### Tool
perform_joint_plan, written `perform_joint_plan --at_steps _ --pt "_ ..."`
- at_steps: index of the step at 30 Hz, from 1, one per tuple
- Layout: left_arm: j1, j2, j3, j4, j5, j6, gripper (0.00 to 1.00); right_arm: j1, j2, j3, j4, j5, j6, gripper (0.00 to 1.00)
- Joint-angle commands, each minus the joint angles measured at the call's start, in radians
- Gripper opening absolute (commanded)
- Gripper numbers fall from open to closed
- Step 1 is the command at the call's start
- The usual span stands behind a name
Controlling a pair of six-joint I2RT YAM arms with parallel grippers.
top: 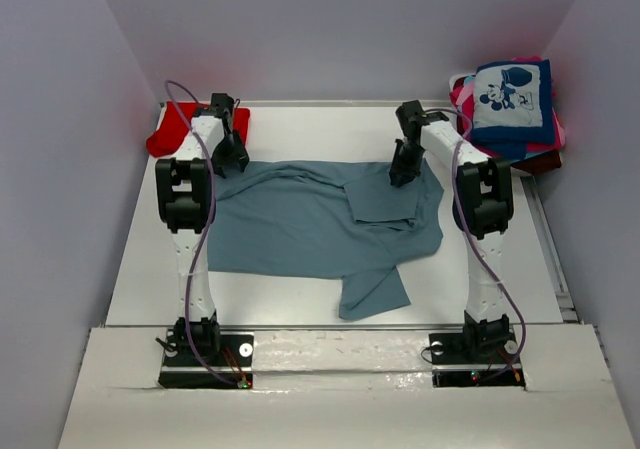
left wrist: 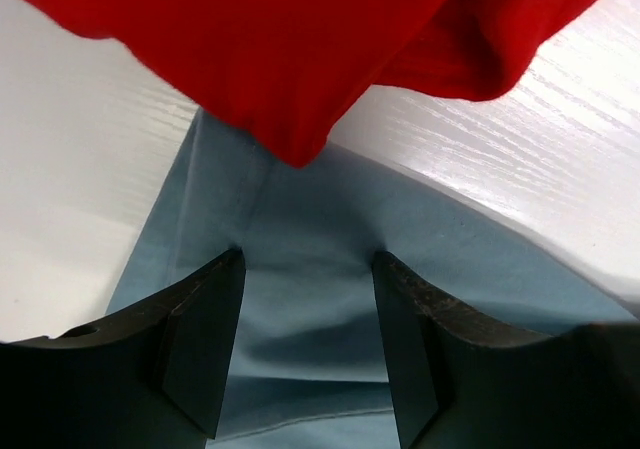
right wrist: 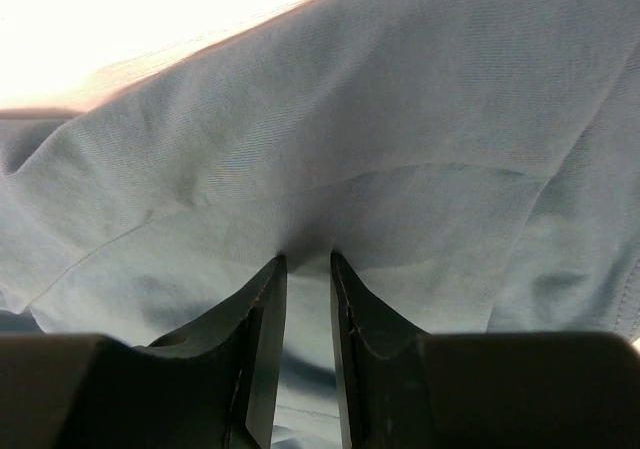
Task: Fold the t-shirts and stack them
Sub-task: Fold the flattened tshirt in 1/3 of the way
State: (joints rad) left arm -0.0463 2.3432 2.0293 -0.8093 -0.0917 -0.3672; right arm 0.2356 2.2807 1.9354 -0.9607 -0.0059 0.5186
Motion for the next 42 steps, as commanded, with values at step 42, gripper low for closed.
perform_joint_plan --at_steps 42 --pt "0.128 0.091 0.075 -0.107 -0.019 0.014 0.67 -0.163 0.184 0.304 -0.176 -0.005 -0.072 0.31"
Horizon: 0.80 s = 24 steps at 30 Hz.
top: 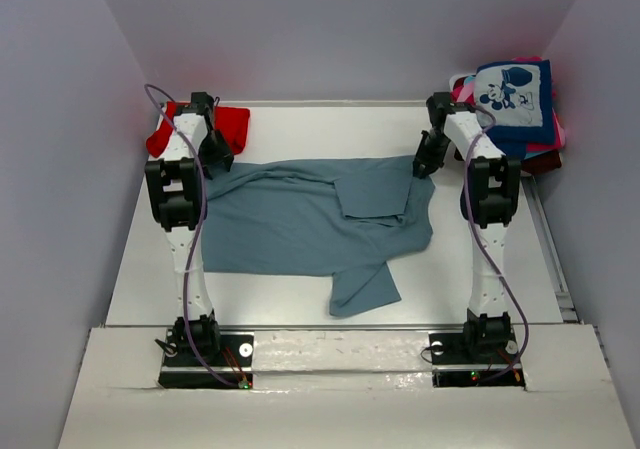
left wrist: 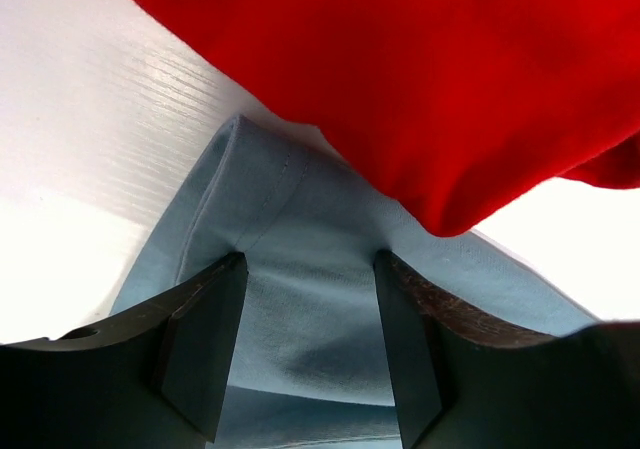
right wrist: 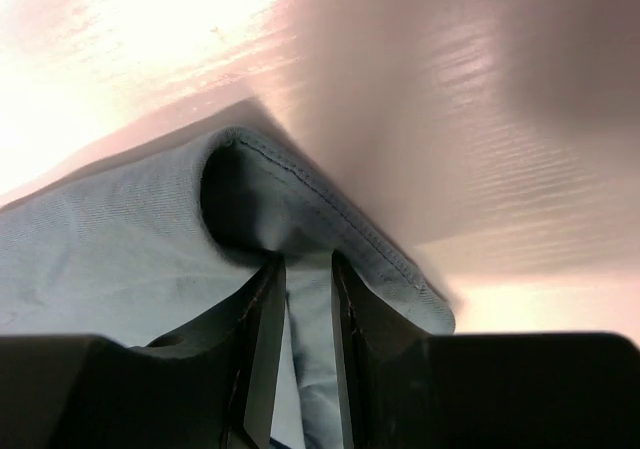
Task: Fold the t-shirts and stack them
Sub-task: Fold the flattened tshirt in 1/3 of the way
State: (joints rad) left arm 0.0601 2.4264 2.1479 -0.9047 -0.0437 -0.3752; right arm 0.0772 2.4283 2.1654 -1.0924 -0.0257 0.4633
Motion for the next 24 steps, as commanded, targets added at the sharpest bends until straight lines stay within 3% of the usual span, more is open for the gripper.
perform_joint_plan --at_steps 1,7,14,24 --pt "0.021 0.005 -0.052 -0.011 -0.068 0.024 0.67 -0.005 0.040 0.077 -0.046 0.010 -0.017 0.31" --pt "0.021 -0.007 -0.057 -0.005 -0.056 0.022 0.67 -0.005 -0.029 -0.048 0.034 -0.062 -0.006 0.34" --pt "0.021 -0.006 -0.059 -0.003 -0.050 0.022 0.67 -0.005 -0.138 -0.134 0.086 -0.152 -0.003 0.45" --pt "0.021 -0.006 -0.051 -0.007 -0.045 0.024 0.67 -0.005 -0.164 -0.096 0.071 -0.120 -0.028 0.47"
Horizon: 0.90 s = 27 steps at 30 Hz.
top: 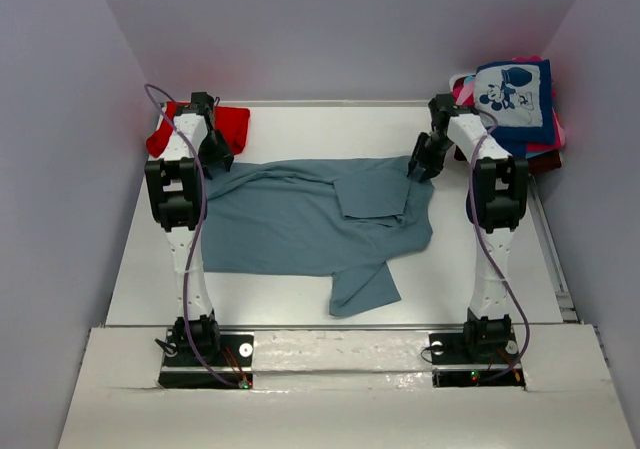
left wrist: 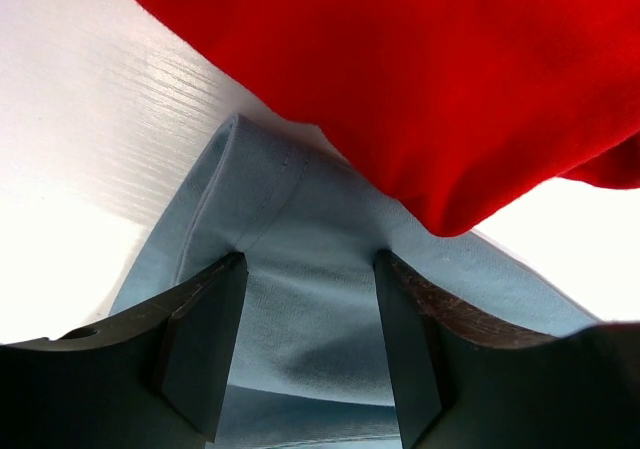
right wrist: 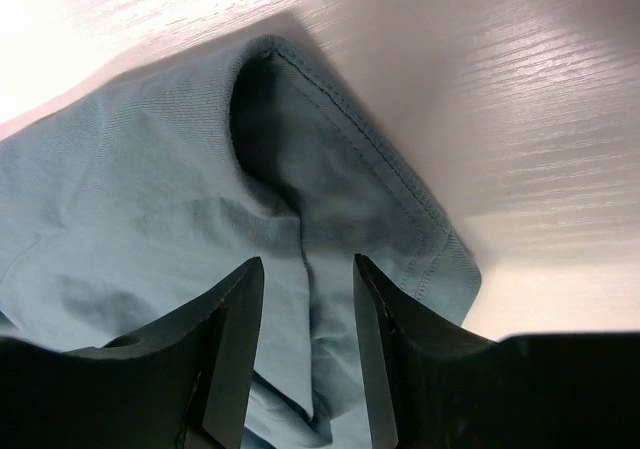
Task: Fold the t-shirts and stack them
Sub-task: Fold the flattened tshirt in 1/3 of the way
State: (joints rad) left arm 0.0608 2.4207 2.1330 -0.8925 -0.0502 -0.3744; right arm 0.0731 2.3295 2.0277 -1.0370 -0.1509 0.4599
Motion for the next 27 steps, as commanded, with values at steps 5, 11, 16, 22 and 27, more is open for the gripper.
perform_joint_plan --at_steps 5,11,16,22,27 --pt "0.020 -0.005 -0.036 -0.023 -0.042 0.026 0.67 -0.001 0.024 0.138 -0.041 0.004 -0.027 0.48" --pt "0.020 -0.011 -0.045 -0.020 -0.042 0.028 0.67 -0.001 0.007 0.109 -0.005 -0.044 0.002 0.48" --pt "0.020 -0.008 -0.045 -0.019 -0.040 0.028 0.67 -0.001 -0.027 0.053 0.003 -0.064 0.005 0.47" --pt "0.020 -0.009 -0.050 -0.016 -0.040 0.028 0.67 -0.001 -0.110 -0.070 0.040 -0.102 0.017 0.46" --pt "0.020 -0.009 -0.054 -0.014 -0.040 0.028 0.67 -0.001 -0.140 -0.141 0.058 -0.107 0.013 0.46"
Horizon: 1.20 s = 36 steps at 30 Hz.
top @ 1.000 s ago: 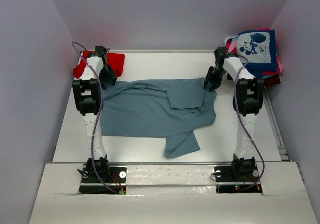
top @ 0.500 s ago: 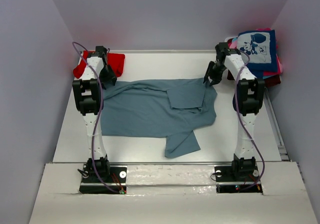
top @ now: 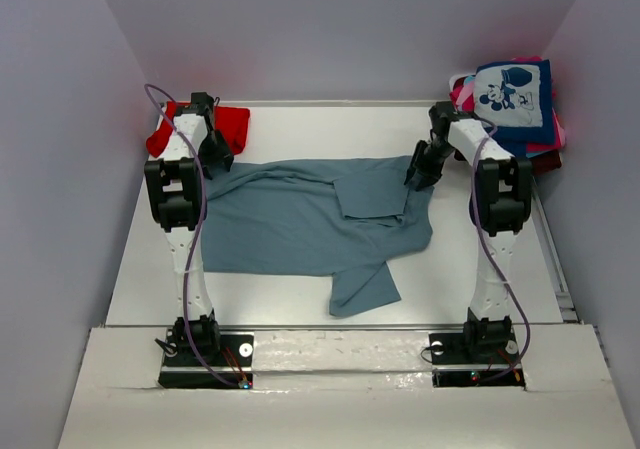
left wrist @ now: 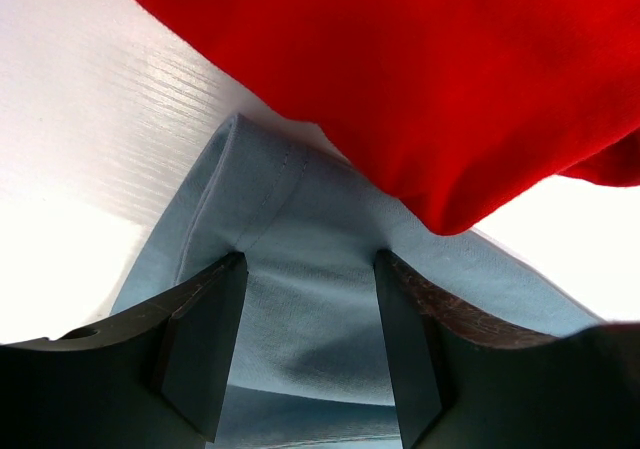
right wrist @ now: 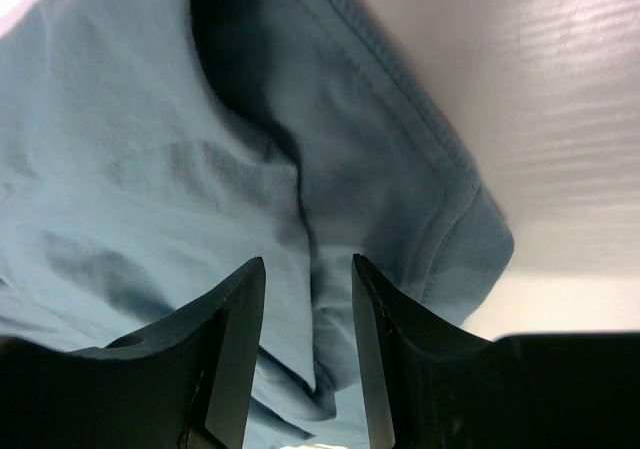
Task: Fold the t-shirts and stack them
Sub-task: Fold the flattened tshirt in 1/3 of the way
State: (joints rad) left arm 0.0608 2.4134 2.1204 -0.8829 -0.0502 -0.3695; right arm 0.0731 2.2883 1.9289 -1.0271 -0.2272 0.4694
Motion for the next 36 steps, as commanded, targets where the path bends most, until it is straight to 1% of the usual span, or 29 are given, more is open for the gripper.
perform_joint_plan --at_steps 1,11,36 --pt "0.020 -0.002 -0.042 -0.024 -0.040 0.023 0.67 -0.001 -0.101 -0.048 0.055 -0.037 0.003 0.46" --pt "0.020 -0.005 -0.046 -0.024 -0.042 0.023 0.67 -0.001 -0.056 0.010 0.045 -0.073 0.000 0.44" --pt "0.020 0.001 -0.042 -0.024 -0.039 0.024 0.67 0.017 -0.061 -0.133 0.124 -0.098 0.006 0.44"
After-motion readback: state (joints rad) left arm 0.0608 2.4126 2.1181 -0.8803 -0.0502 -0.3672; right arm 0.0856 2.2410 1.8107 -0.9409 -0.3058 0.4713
